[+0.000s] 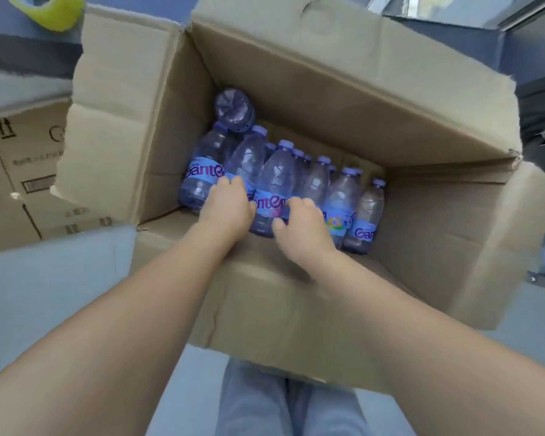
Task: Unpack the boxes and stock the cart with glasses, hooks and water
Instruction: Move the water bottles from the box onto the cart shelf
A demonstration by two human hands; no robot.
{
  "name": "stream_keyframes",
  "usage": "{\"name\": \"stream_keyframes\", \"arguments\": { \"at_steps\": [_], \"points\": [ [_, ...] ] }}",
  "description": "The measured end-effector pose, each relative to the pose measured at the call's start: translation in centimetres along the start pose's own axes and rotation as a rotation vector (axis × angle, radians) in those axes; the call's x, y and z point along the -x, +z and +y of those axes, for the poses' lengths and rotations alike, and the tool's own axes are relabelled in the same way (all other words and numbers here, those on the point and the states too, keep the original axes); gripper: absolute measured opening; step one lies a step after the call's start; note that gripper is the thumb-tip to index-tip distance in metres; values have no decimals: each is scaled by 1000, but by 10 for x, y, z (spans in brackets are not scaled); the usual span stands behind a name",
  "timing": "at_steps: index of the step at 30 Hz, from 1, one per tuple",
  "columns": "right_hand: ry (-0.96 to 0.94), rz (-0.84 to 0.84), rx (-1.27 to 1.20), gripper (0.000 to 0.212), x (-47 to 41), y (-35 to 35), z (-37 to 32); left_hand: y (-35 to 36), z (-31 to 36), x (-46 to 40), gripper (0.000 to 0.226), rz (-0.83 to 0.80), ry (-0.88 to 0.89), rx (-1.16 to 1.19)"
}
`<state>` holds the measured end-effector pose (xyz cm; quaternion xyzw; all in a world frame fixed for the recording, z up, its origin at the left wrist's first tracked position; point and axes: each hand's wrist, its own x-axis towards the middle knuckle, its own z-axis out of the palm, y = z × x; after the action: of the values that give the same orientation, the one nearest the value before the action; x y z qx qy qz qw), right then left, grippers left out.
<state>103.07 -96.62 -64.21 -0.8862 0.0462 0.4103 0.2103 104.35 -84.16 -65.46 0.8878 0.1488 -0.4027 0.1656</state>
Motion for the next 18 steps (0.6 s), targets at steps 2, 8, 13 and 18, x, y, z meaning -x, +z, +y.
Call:
{"name": "stream_keyframes", "arguments": {
  "at_steps": [2, 8, 13, 18],
  "points": [
    [122, 23, -157, 39, -37, 15, 7, 14, -5, -34, 47, 21, 16, 17],
    [286, 20, -394, 61, -118, 43, 24, 39, 0, -115, 71, 104, 29, 62],
    [300, -7, -517, 78, -144, 64, 24, 49, 5, -140, 83, 166, -46, 42],
    [334, -8, -551, 85, -146, 73, 25, 38, -1, -148, 79, 170, -67, -3]
  ]
}}
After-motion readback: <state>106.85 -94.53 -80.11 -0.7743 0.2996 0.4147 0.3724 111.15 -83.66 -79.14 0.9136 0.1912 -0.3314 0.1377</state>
